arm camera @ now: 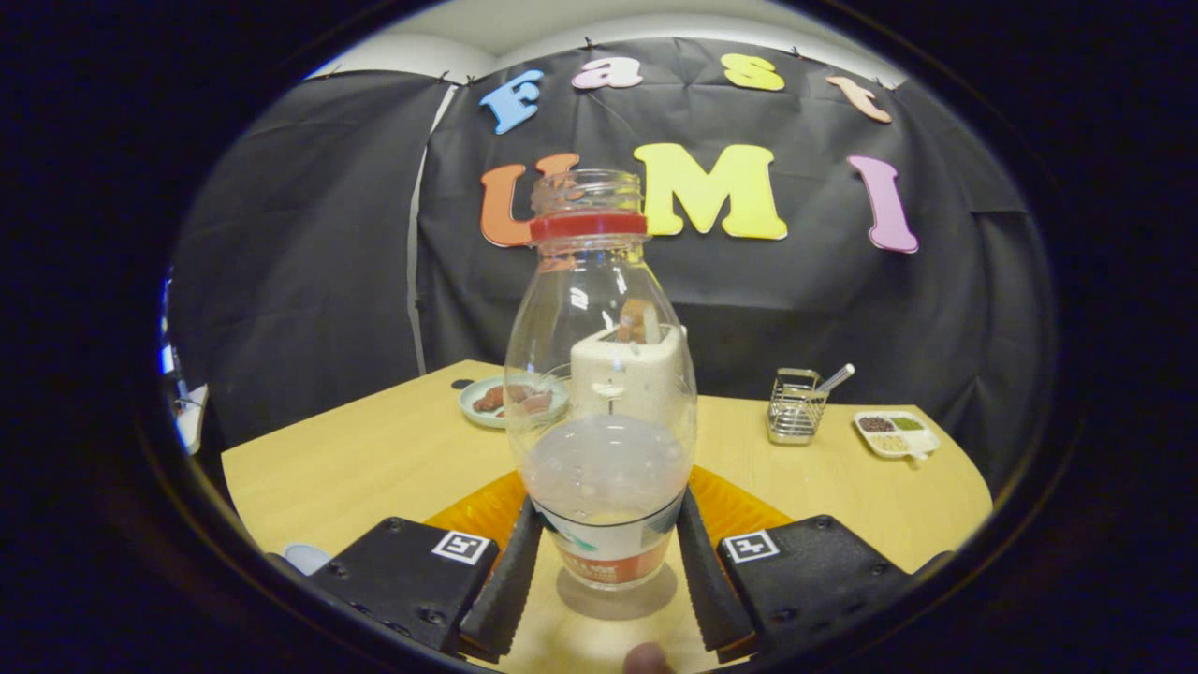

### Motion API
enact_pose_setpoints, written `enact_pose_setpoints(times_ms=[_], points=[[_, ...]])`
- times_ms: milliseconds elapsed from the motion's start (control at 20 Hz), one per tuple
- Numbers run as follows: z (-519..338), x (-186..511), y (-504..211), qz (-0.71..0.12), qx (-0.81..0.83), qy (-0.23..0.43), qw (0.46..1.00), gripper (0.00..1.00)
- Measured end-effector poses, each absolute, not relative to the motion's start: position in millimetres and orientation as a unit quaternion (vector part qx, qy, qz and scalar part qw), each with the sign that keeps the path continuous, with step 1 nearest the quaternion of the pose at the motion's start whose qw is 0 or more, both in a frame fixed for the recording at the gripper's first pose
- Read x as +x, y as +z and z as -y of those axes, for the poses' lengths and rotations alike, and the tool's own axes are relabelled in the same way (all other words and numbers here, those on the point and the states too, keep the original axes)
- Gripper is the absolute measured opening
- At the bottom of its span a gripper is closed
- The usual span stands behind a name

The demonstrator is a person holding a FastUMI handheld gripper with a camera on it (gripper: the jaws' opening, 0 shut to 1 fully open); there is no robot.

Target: Take the bottle from table, then pour the juice into the cup, finally place the bottle on the coaster

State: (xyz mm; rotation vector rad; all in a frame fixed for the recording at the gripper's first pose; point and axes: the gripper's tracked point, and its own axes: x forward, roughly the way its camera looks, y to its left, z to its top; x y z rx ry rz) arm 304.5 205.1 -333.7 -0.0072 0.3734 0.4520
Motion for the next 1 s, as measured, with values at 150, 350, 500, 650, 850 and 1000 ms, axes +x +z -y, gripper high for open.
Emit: enact_pose_setpoints(times_ms=[150, 350, 500, 650, 850, 1000], points=[[-201.7, 308.6, -354.4, -0.197, 0.004, 0.217, 0.956, 0.76], [-200.0, 308.5, -376.7, -0.212, -0.004, 0.211, 0.954, 0.76], [-198.8, 308.0, -386.6, -0.22, -0.001, 0.209, 0.953, 0.76], [-197.2, 308.3, -387.8, -0.217, 0.003, 0.208, 0.954, 0.77], [-199.2, 308.8, -388.4, -0.207, -0.003, 0.209, 0.956, 0.81], [-199.2, 308.8, -389.8, -0.207, -0.007, 0.206, 0.957, 0.83]])
